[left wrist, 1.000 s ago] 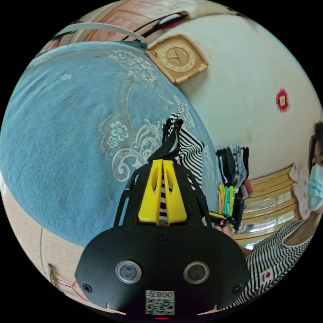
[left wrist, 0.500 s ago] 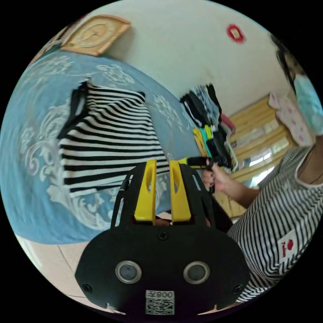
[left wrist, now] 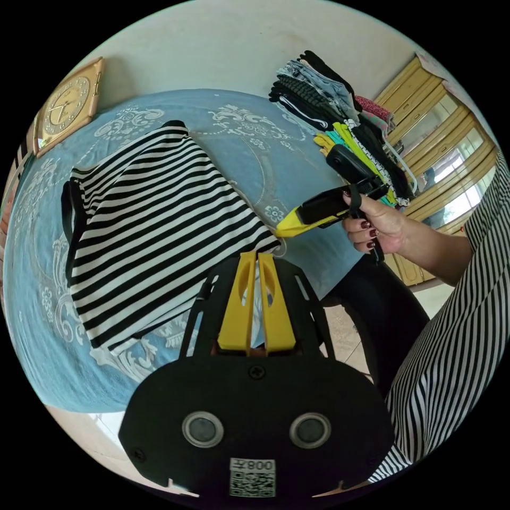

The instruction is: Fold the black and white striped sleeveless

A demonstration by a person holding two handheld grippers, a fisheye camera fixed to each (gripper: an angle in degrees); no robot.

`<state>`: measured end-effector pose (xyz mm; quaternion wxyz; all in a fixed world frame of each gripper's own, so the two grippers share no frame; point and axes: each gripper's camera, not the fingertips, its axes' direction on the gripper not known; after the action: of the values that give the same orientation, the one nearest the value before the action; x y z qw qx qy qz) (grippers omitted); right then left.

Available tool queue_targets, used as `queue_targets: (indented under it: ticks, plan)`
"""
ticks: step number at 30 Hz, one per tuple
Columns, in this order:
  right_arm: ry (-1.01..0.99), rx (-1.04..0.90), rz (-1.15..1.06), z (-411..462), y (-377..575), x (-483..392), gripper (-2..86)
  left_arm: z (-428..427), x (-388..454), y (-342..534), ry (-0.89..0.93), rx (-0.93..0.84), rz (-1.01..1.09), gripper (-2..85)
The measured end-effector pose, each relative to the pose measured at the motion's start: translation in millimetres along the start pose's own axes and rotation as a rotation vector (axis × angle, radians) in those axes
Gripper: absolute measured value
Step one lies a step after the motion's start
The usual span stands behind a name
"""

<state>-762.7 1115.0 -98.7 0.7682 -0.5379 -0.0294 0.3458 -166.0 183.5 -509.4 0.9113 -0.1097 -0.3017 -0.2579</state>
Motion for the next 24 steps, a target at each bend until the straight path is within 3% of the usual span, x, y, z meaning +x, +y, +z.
queue_targets:
  ticks: [13,19,24]
  plan:
    - [-0.043,-0.060,0.027,11.6,-10.2,37.9,3.3,-29.8,-41.3,1.3,0.060,0.057,-0.064,1.2]
    - [-0.126,-0.023,0.012,-1.9,-4.3,40.2,1.9,-69.9,-111.1,39.4,0.244,0.152,-0.363,3.1]
    - [-0.159,-0.001,-0.047,-16.4,-3.9,25.6,1.6,-81.6,-190.2,103.5,0.624,0.408,-0.794,7.5]
